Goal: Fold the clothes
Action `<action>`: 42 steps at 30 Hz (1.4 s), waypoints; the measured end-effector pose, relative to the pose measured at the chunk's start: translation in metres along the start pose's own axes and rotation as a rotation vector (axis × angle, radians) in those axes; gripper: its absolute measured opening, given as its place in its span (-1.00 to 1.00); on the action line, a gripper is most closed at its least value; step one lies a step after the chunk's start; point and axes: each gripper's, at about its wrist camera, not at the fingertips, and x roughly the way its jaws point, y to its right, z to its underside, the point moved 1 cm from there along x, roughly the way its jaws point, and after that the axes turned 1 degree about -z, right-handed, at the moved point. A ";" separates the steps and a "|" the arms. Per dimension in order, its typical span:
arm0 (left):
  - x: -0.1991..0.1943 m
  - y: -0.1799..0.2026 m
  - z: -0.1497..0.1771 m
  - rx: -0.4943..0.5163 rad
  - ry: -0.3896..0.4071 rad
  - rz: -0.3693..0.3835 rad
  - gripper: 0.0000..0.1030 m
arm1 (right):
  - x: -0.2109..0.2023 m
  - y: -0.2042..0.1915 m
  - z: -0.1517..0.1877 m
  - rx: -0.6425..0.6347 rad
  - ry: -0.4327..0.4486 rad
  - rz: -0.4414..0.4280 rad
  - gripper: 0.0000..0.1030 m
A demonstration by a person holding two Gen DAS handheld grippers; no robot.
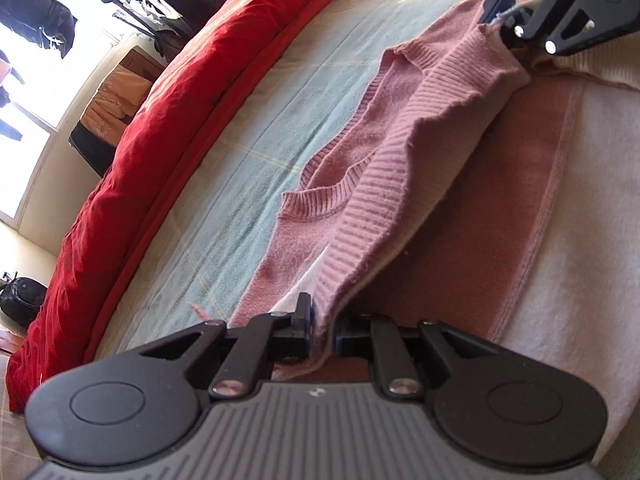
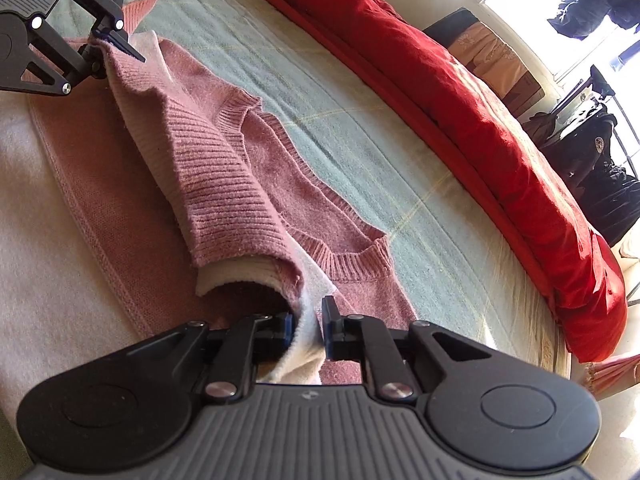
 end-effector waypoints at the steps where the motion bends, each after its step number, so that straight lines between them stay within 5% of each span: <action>1: 0.001 0.000 0.000 -0.008 -0.001 -0.004 -0.63 | -0.001 0.001 0.001 0.006 0.000 0.005 -0.47; 5: -0.006 -0.002 0.001 -0.028 0.019 -0.049 -0.12 | -0.010 0.007 0.002 0.031 0.004 0.000 0.06; 10: -0.033 -0.015 -0.003 -0.071 0.093 -0.058 0.31 | -0.033 0.015 0.005 0.093 0.006 -0.075 0.34; 18: -0.071 -0.019 -0.005 -0.090 0.112 -0.063 0.39 | -0.092 0.034 0.009 0.216 0.091 -0.112 0.37; 26: -0.106 0.020 0.013 -0.220 0.021 0.121 0.44 | -0.130 0.021 0.049 0.181 0.056 -0.079 0.42; 31: -0.122 0.046 0.020 -0.310 -0.028 0.237 0.45 | -0.122 -0.008 0.079 0.028 -0.030 -0.020 0.42; 42: -0.131 0.064 0.013 -0.363 -0.019 0.243 0.50 | -0.090 -0.015 0.080 -0.066 -0.011 0.064 0.42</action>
